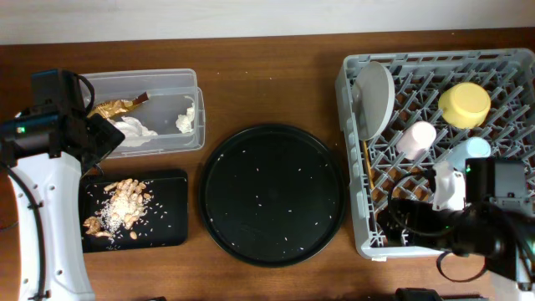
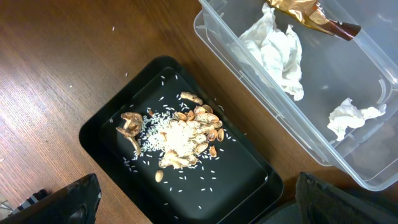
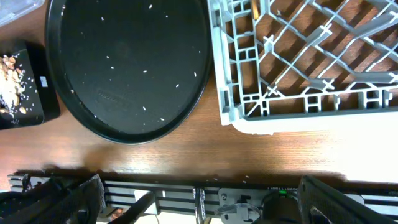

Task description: Sort waste into correct bins and load items into the dishwasher rack

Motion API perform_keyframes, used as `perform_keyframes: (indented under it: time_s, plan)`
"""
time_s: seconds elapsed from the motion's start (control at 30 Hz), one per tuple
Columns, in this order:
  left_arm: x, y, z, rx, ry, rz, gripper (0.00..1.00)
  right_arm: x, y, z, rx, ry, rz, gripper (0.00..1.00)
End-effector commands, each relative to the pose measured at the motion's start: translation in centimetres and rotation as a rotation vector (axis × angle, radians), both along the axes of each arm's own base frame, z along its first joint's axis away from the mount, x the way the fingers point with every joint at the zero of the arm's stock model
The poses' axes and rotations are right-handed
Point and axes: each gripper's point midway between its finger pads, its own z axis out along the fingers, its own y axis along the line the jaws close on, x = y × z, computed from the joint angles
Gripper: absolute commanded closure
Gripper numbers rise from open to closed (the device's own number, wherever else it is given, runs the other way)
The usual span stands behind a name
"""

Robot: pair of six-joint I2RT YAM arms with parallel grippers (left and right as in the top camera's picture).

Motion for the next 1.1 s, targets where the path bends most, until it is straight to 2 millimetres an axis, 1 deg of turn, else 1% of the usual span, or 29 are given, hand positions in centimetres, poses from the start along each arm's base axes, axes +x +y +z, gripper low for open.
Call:
perform_keyframes:
  time_s: [0.0, 0.07, 0.2, 0.33, 0.4, 0.47, 0.5, 0.63, 0.77, 0.83, 1.0, 1.07]
  plan:
    - [-0.1, 0.2, 0.3, 0.004, -0.007, 0.005, 0.01, 1.2, -0.1, -0.6, -0.011, -0.040, 0.006, 0.02]
    - [-0.1, 0.2, 0.3, 0.005, -0.007, 0.005, 0.01, 2.1, 0.0, -1.4, -0.009, -0.123, 0.010, 0.02]
    - [-0.1, 0.2, 0.3, 0.005, -0.007, 0.005, 0.01, 3.3, 0.9, -3.8, 0.029, -0.319, 0.036, 0.02]
    - [-0.1, 0.2, 0.3, 0.005, -0.007, 0.005, 0.01, 4.8, 2.7, -6.3, 0.084, -0.596, 0.151, 0.02]
    - [-0.1, 0.2, 0.3, 0.005, -0.007, 0.005, 0.01, 5.4, 3.3, -7.8, 0.106, -0.703, 0.187, 0.02]
    - [-0.1, 0.2, 0.3, 0.005, -0.007, 0.005, 0.00, 6.0, 3.7, -8.5, 0.116, -0.810, 0.213, 0.02]
    - [-0.1, 0.2, 0.3, 0.005, -0.007, 0.005, 0.00, 6.3, 3.8, -8.6, 0.113, -0.865, 0.224, 0.01]
    - [-0.1, 0.2, 0.3, 0.005, -0.007, 0.005, 0.00, 6.5, 3.7, -8.9, 0.086, -0.993, 0.232, 0.02]
    - [-0.1, 0.2, 0.3, 0.004, -0.007, 0.005, 0.01, 6.6, 3.4, -8.9, 0.049, -1.052, 0.216, 0.02]
    - [-0.1, 0.2, 0.3, 0.004, -0.007, 0.005, 0.01, 6.8, 3.0, -8.5, 0.010, -1.085, 0.193, 0.02]
    - [-0.1, 0.2, 0.3, 0.005, -0.007, 0.005, 0.01, 7.2, 2.8, -7.4, -0.024, -1.169, 0.162, 0.02]
    - [-0.1, 0.2, 0.3, 0.004, -0.007, 0.005, 0.01, 7.7, 2.7, -6.7, -0.032, -1.246, 0.157, 0.02]
